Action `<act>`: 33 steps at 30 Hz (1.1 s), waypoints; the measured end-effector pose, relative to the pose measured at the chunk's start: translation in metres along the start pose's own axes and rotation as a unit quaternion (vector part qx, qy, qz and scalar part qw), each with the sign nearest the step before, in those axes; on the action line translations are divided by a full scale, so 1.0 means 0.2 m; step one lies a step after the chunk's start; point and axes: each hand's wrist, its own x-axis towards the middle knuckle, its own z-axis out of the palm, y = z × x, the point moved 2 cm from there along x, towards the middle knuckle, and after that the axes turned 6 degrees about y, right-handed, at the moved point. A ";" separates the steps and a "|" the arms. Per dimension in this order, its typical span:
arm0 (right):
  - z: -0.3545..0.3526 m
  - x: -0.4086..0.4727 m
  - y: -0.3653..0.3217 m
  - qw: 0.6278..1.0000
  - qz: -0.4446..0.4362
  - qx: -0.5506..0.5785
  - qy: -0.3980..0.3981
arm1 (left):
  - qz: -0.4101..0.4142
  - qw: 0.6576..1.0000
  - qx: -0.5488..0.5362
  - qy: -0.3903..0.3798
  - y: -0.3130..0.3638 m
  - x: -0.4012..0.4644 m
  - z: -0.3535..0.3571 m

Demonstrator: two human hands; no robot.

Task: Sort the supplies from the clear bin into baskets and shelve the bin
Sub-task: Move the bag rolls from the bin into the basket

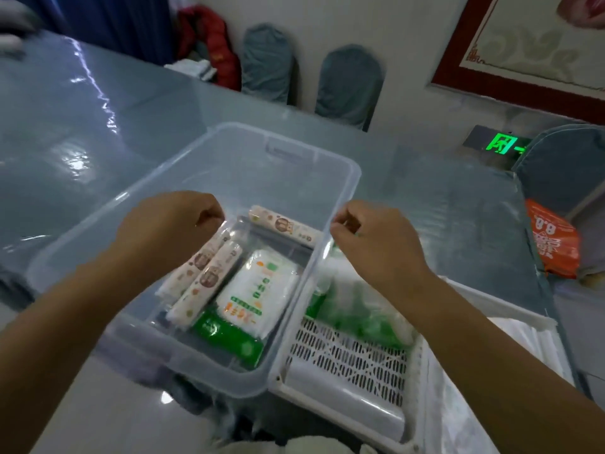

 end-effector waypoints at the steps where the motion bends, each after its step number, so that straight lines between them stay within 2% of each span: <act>1: 0.05 0.05 -0.08 1.000 -0.006 -0.001 -0.005 | -0.010 1.000 0.004 -0.001 -0.09 0.03 -0.01; 4: 0.30 0.23 -0.29 0.997 -0.011 -0.032 -0.072 | -0.001 0.999 0.027 -0.018 -0.34 0.10 -0.02; 9: 0.80 0.46 -0.50 0.959 -0.026 -0.161 -0.233 | 0.104 0.988 0.064 -0.095 -0.60 0.23 0.01; 12: 1.06 0.54 -0.54 0.908 -0.028 -0.276 -0.313 | 0.159 0.982 0.009 -0.103 -0.69 0.26 0.02; 16: 1.30 0.53 -0.47 0.889 0.026 -0.258 -0.378 | 0.185 0.977 -0.063 -0.084 -0.72 0.24 0.00; 22: 1.55 0.41 -0.36 0.915 0.180 -0.126 -0.337 | 0.205 0.976 -0.033 -0.065 -0.74 0.25 0.04; 25: 1.56 0.42 -0.32 0.906 0.234 -0.081 -0.342 | 0.214 0.974 -0.022 -0.066 -0.74 0.26 0.07; 29: 1.48 0.45 -0.29 0.876 0.363 0.058 -0.312 | 0.202 0.974 -0.084 -0.055 -0.75 0.27 0.06; 31: 1.38 0.51 -0.29 0.878 0.374 0.107 -0.279 | 0.200 0.973 -0.104 -0.057 -0.76 0.26 0.05; 33: 1.24 0.61 -0.31 0.899 0.346 0.139 -0.229 | 0.206 0.971 -0.105 -0.063 -0.76 0.28 0.05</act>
